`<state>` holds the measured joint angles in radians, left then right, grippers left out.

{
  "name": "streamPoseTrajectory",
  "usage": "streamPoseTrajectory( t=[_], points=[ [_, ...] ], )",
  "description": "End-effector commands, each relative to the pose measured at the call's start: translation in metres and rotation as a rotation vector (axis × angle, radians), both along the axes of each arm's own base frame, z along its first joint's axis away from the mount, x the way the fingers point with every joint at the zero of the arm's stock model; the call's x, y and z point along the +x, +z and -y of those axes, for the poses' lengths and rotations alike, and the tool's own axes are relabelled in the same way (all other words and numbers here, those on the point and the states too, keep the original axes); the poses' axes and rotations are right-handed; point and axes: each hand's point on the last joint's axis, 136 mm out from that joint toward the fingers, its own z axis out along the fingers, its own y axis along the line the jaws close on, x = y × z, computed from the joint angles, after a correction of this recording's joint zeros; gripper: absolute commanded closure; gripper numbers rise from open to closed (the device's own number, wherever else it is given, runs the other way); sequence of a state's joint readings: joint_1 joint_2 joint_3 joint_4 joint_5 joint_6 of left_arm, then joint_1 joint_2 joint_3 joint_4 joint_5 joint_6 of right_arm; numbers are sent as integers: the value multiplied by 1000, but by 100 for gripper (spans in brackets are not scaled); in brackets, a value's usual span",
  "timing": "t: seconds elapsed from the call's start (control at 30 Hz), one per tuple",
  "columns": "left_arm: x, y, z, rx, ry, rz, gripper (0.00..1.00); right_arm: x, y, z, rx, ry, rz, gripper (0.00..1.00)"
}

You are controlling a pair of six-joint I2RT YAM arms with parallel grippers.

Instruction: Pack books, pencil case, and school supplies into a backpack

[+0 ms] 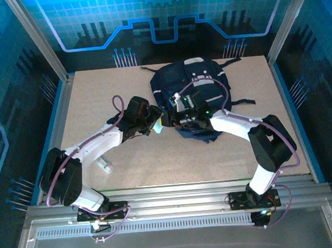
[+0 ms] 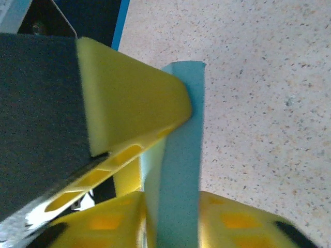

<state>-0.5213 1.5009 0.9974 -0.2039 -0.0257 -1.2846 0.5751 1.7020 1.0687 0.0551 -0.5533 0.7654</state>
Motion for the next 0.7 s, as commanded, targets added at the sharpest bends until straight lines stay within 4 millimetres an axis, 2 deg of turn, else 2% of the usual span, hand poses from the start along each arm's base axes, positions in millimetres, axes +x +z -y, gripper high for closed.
streamPoseTrajectory(
  t=[0.0,0.07,0.1,0.13,0.17,0.3,0.37,0.47,0.67],
  points=[
    [-1,9,21,-69,-54,12,31,-2,1,-2,13,9,-13,81],
    [-1,9,24,-68,-63,14,29,-4,4,2,13,11,-18,92],
    [-1,9,24,-66,-71,17,25,-5,5,4,10,8,-17,93],
    [0,11,25,-62,-82,27,18,-6,6,8,6,0,-14,97],
    [1,14,26,-53,-98,40,4,-7,6,12,1,-7,-11,100],
    [13,33,26,45,-184,154,1,-7,9,41,-46,-63,-9,100],
    [22,46,29,128,-264,231,1,-8,11,62,-79,-103,-13,100],
    [32,54,37,262,-406,292,1,-6,15,102,-135,-170,-26,100],
    [44,47,85,388,-744,375,4,3,27,203,-197,-403,-40,98]
  ],
)
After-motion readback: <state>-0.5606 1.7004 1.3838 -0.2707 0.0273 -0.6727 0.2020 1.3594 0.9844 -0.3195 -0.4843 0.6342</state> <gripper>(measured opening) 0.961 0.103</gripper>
